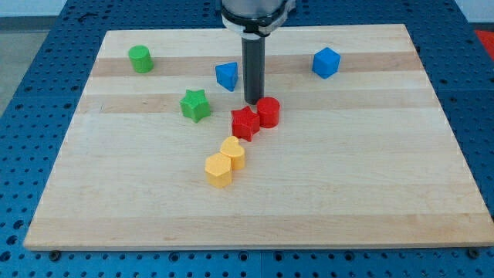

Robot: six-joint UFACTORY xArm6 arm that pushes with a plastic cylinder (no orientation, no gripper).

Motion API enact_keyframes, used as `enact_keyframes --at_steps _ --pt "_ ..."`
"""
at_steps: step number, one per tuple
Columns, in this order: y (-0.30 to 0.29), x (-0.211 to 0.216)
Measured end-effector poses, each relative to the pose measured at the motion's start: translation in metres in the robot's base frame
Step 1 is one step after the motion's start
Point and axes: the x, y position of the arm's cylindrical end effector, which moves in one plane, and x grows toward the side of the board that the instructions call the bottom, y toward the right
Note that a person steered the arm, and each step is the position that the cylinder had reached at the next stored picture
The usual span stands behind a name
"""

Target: Move the red star along with red circle slightly right

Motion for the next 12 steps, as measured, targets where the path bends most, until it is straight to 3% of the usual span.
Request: enact_keyframes --at_steps 7,12 --pt "-0.11 0.068" --pt "0.004 0.07"
